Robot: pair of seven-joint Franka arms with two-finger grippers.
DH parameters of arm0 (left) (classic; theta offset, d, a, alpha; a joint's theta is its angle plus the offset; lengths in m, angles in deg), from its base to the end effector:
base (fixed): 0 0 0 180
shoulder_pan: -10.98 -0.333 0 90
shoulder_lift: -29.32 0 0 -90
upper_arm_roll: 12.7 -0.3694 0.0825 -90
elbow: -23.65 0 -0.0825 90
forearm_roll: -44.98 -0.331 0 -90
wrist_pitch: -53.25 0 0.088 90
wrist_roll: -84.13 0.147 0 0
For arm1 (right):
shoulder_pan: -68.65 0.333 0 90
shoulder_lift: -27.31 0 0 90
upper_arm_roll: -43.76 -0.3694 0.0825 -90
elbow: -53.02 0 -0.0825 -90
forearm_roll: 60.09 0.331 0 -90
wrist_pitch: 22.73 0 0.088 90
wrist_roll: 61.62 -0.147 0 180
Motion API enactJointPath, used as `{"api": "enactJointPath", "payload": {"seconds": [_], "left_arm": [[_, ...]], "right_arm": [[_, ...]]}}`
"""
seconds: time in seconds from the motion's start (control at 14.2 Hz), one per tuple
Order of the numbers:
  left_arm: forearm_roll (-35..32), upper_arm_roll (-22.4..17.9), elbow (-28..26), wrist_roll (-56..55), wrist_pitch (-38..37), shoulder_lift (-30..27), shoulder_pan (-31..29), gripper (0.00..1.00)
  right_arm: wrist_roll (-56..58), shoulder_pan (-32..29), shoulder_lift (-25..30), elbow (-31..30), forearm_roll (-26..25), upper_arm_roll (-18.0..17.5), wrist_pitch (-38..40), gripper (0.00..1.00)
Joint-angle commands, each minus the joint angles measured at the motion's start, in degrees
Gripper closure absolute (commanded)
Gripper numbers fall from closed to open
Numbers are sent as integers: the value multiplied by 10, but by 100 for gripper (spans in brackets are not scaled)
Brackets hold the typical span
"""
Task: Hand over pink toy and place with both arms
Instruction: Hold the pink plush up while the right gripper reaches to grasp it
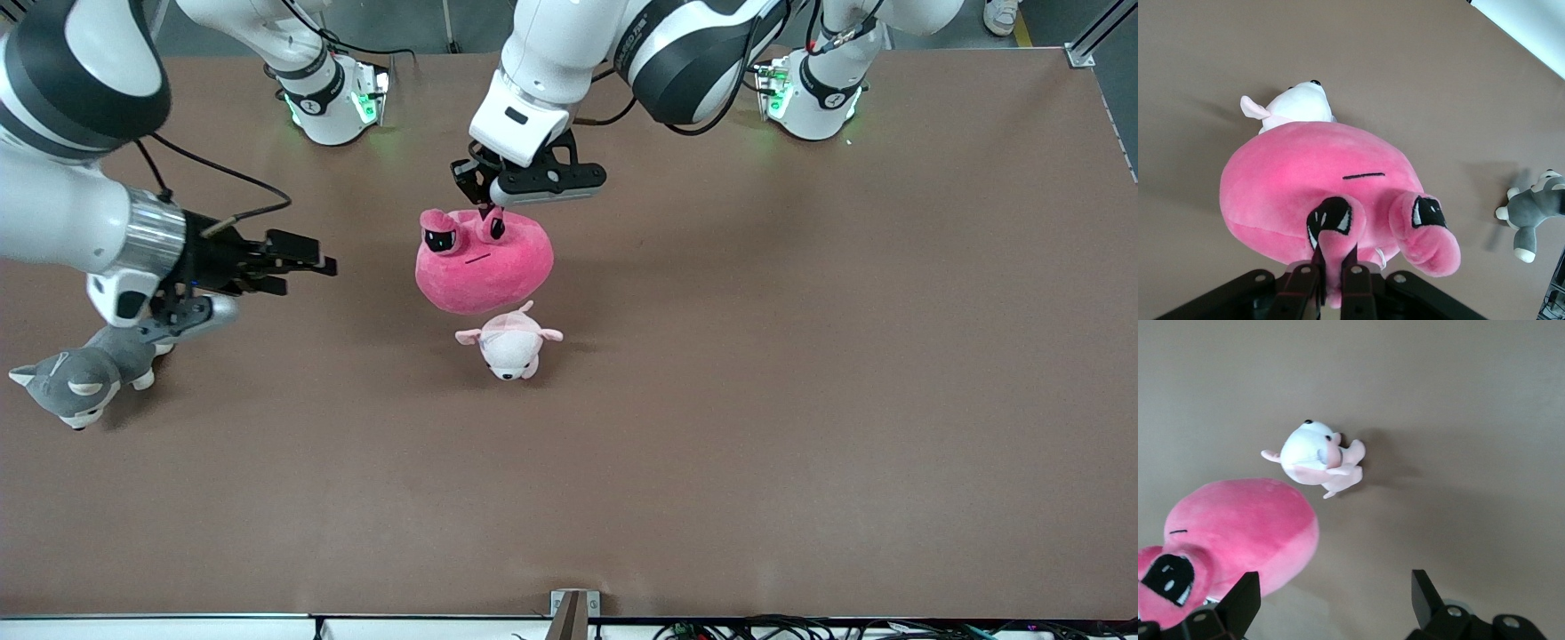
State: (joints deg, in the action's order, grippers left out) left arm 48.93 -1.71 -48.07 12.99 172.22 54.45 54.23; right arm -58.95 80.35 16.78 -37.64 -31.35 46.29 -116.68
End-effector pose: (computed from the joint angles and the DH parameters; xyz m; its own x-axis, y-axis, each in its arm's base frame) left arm 0.4333 -0.5566 0.5767 0.9405 0.3394 -0.0188 0.3174 -0.8570 0.4059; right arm 0.5431 0.1584 0.5574 0.9798 0.1658 -0.1121 0.0947 -0.8774 -0.4704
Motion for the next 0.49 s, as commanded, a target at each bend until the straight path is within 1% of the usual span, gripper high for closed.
{"api": "enactJointPath", "payload": {"seconds": [0.0, 0.14, 0.28, 0.42], "left_arm": [[8, -2, 18, -8, 0, 6, 5, 100], [8, -2, 18, -8, 0, 6, 5, 100], [8, -2, 18, -8, 0, 6, 5, 100], [8, -2, 18, -9, 0, 6, 5, 100]], "right_arm": [[-17, 37, 3, 0, 23, 4, -1, 1], [-38, 55, 3, 0, 38, 4, 3, 1], [-65, 70, 4, 3, 40, 3, 3, 1], [-69, 83, 4, 7, 42, 3, 3, 1]]}}
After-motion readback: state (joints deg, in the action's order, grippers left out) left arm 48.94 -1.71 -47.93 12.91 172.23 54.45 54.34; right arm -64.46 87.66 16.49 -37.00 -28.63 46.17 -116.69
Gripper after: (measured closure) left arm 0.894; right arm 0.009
